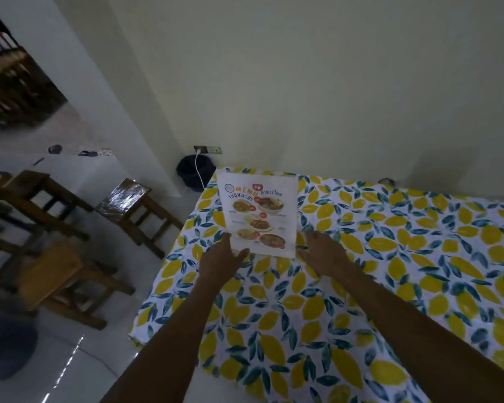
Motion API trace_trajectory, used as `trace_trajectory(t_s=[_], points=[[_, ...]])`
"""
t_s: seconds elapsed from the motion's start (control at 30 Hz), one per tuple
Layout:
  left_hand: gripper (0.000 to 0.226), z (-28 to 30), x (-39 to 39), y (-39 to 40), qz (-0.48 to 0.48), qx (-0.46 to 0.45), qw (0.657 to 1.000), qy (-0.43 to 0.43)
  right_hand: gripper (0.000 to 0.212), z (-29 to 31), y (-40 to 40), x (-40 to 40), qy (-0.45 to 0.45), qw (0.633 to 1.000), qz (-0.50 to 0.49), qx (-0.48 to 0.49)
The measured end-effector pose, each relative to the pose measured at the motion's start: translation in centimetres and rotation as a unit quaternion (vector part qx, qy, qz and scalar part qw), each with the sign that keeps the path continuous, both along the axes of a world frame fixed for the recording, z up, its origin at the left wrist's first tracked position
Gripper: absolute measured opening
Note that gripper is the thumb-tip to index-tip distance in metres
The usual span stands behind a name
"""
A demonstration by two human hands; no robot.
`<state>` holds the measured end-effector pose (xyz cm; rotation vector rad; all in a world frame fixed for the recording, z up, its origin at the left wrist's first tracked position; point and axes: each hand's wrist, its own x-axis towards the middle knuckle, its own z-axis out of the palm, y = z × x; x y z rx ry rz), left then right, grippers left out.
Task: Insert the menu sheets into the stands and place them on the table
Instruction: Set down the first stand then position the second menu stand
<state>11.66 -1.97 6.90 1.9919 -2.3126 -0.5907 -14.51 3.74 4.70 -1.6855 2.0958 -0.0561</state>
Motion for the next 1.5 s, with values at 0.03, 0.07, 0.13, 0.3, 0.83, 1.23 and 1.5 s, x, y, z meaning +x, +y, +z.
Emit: trace_trajectory(t_s=[0.03, 0.07, 0.13, 0.3, 0.83, 1.23, 1.5], points=[[0.082, -0.3, 0.4, -1.4, 0.009, 0.006, 1.000, 0.005, 0.072, -0.4, -0.8, 0.2, -0.020, 1.000, -0.015, -0.003], [0.080, -0.3, 0.6, -2.7, 0.022, 0.010, 1.000, 0.012, 0.072, -0.9, -1.5, 0.5, -0.043, 0.999, -0.031, -0.008], [0.081, -0.4, 0.5, -5.3, 0.044, 0.014, 0.999, 0.019, 0.070, -1.5, -2.7, 1.0, -0.084, 0.994, -0.065, -0.023], [0.085, -1.7, 0.4, -9.9, 0.026, 0.025, 0.997, 0.075, 0.041, -1.9, -3.7, 1.9, -0.123, 0.986, -0.086, -0.076], [0.050, 0.6, 2.1, -23.5, -0.037, -0.049, 0.981, 0.186, 0.032, -0.2, -16.1, 3.2, -0.110, 0.970, -0.103, -0.193], [0.038, 0.5, 1.9, -39.1, -0.126, -0.039, 0.961, 0.243, 0.030, 0.1, -30.2, 4.0, -0.084, 0.965, -0.151, -0.196], [0.031, -2.5, 1.5, -41.6, -0.091, 0.001, 0.951, 0.297, 0.031, -1.6, -33.0, 3.9, -0.095, 0.967, -0.174, -0.157]])
